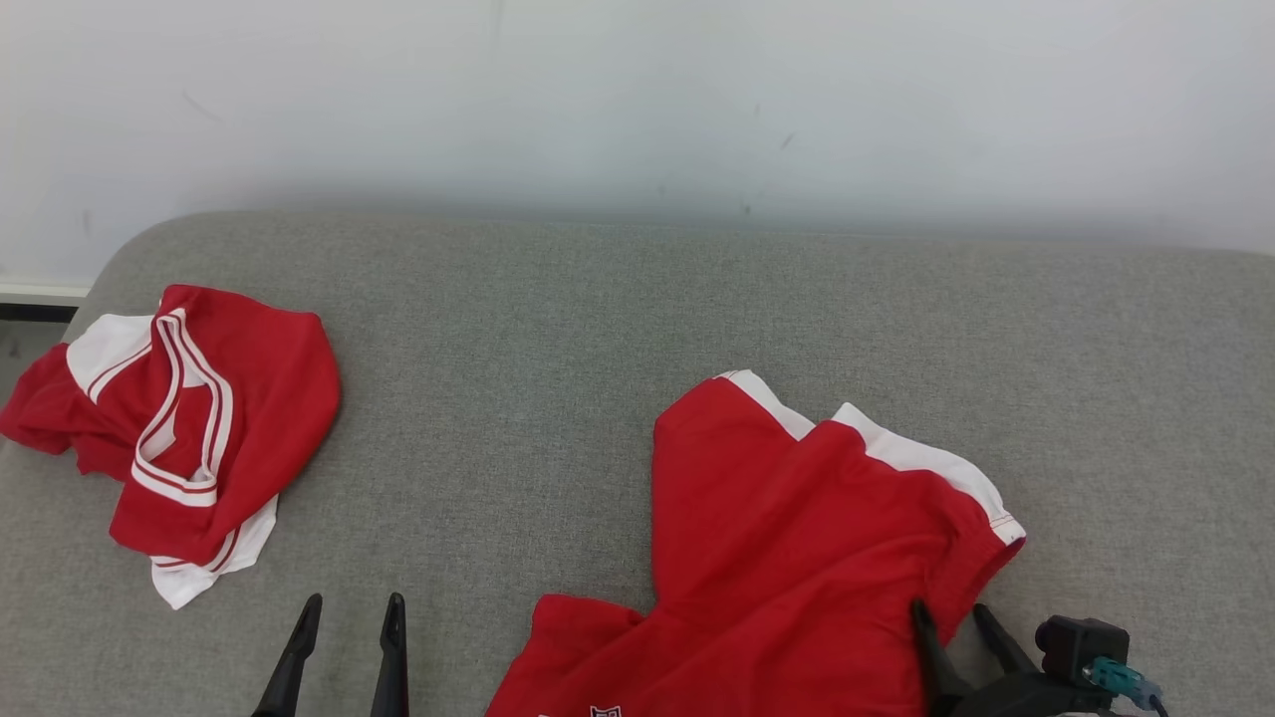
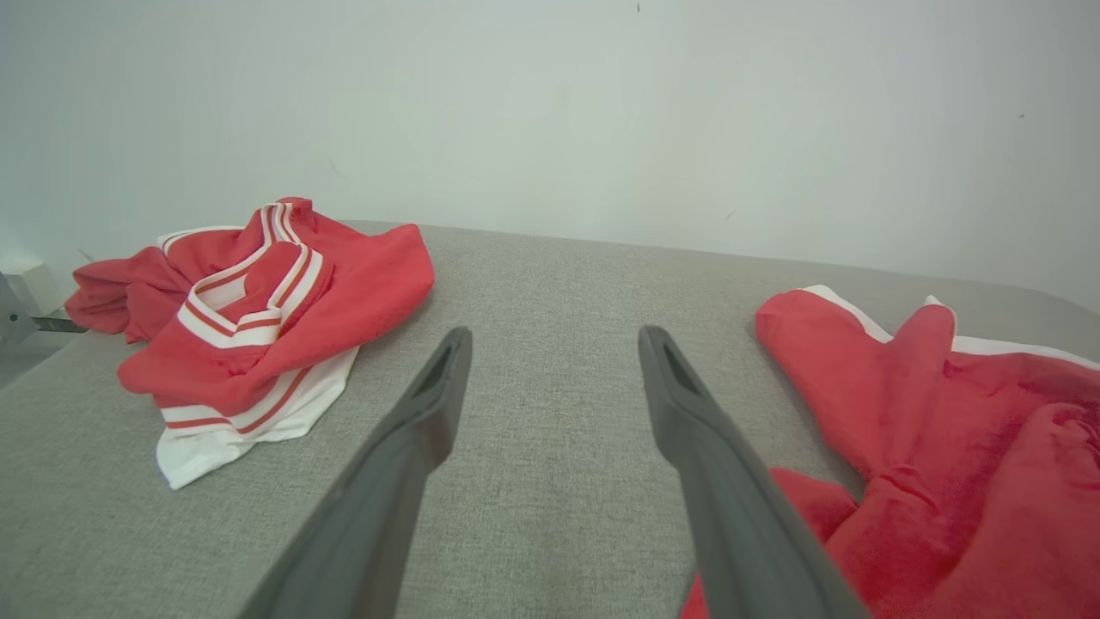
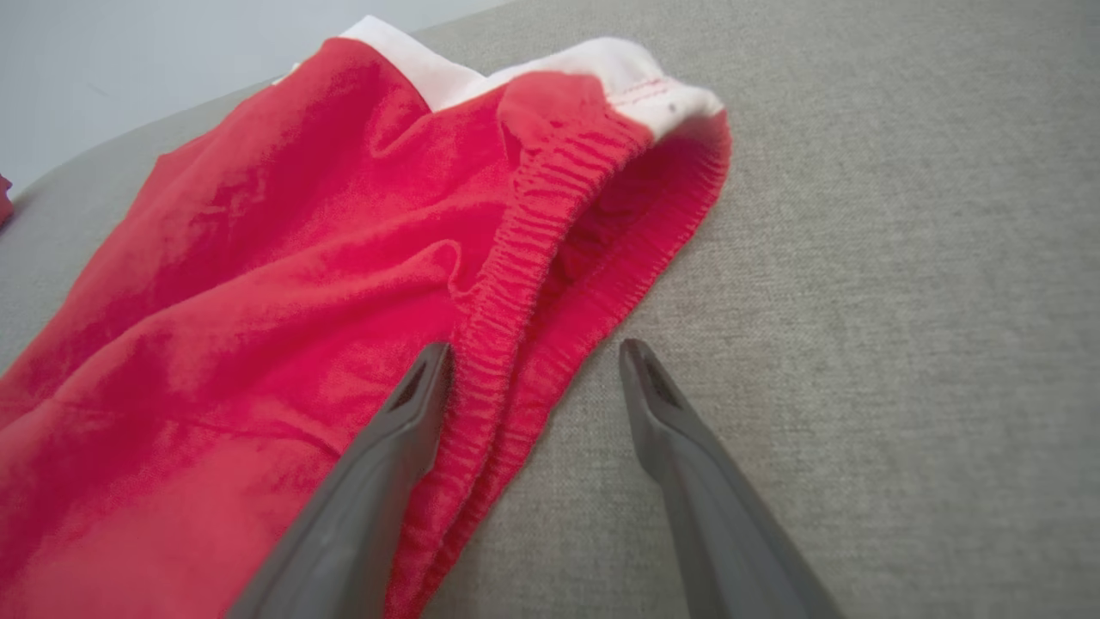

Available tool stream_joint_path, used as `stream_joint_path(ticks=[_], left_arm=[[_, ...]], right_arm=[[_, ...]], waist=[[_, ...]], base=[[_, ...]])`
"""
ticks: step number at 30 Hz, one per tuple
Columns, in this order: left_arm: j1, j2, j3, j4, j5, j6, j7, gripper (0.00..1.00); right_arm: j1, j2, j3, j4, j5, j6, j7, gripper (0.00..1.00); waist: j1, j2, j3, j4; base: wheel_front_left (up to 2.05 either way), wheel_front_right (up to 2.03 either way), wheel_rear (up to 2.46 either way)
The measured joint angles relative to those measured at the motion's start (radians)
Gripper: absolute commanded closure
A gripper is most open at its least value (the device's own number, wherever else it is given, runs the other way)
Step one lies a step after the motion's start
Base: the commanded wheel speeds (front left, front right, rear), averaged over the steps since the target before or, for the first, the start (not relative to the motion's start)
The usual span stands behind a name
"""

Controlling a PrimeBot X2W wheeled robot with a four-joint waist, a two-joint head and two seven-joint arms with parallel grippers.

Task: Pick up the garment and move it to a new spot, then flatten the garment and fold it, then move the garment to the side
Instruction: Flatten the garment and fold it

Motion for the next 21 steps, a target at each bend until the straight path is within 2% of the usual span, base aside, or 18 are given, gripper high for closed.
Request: stream_joint_path(ticks=[3, 5, 6, 13, 21], left_arm=[[-0.002, -0.005, 0.012, 0.006, 0.002, 0.0, 0.0, 0.0], [-0.002, -0.007, 0.015, 0.01, 0.002, 0.0, 0.0, 0.0], [-0.002, -0.008, 0.017, 0.011, 0.003, 0.0, 0.0, 0.0], [-0.015, -0.012, 0.019, 0.017, 0.003, 0.0, 0.0, 0.0], [-0.067, -0.014, 0.003, 0.033, 0.0, 0.0, 0.0, 0.0]], right_arm=[[-0.011, 0.006, 0.009, 0.013, 0.0, 0.0, 0.018, 0.0], [-0.015, 0.009, 0.021, 0.017, 0.005, 0.0, 0.025, 0.59], [-0.021, 0.009, 0.026, 0.018, 0.007, 0.0, 0.026, 1.0], [-0.121, -0.007, 0.047, 0.026, 0.02, 0.0, 0.031, 1.0], [-0.367, -0.073, 0.022, 0.085, 0.018, 0.0, 0.055, 1.0]], waist=[[0.0, 0.0, 0.001, 0.0], [0.0, 0.0, 0.002, -0.001], [0.0, 0.0, 0.004, -0.001], [0.0, 0.0, 0.023, 0.003], [0.0001, 0.0, 0.075, 0.023]], base=[[0.0, 0.0, 0.0], [0.0, 0.0, 0.0], [0.0, 0.0, 0.0], [0.0, 0.0, 0.0], [0.0, 0.0, 0.0]])
